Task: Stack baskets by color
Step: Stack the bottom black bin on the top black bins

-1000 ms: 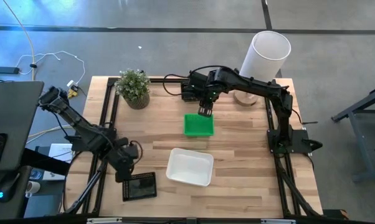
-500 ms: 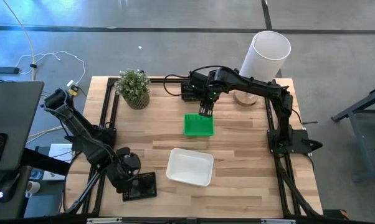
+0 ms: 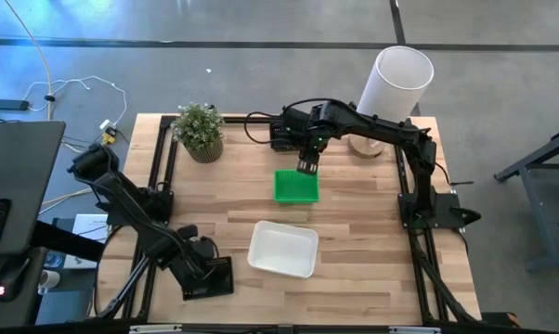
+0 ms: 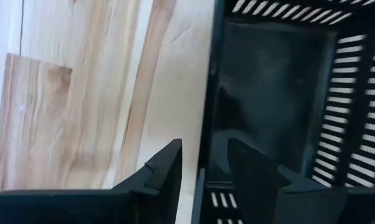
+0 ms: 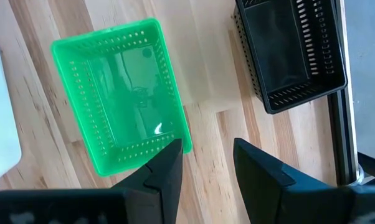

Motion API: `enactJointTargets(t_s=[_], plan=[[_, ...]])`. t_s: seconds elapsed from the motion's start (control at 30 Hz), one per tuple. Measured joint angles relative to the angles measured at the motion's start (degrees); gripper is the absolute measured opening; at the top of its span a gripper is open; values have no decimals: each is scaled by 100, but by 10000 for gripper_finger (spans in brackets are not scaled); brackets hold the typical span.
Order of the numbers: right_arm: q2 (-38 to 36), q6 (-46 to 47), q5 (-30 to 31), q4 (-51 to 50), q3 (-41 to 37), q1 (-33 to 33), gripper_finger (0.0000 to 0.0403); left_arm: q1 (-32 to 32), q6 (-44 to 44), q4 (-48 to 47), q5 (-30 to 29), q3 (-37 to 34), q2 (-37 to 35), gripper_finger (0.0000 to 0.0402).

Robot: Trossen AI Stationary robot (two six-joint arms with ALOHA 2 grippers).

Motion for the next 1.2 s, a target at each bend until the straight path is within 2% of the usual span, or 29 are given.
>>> enactJointTargets(t_s=[0.2,0.4,0.47,0.63,0.87,1.03,1.2], plan=[[2,21,6,-25,0,0,128,59,-91,-11,5,-2,236,100],[2,275,247,-397,0,0,128,59,-91,35,10,0,281,19],[2,277,371,-516,0,0,128,61,-65,86,-8,0,278,7],[2,296,589,-723,0,0,128,103,-50,90,-92,0,278,5],[2,262,590,-879,0,0,128,248,-54,41,-59,49,178,1],[-68,253,615,-878,-138,37,128,256,-6,-499,-92,236,-122,1],[-322,311,814,-806,-665,142,128,256,14,-936,-153,293,-638,0]])
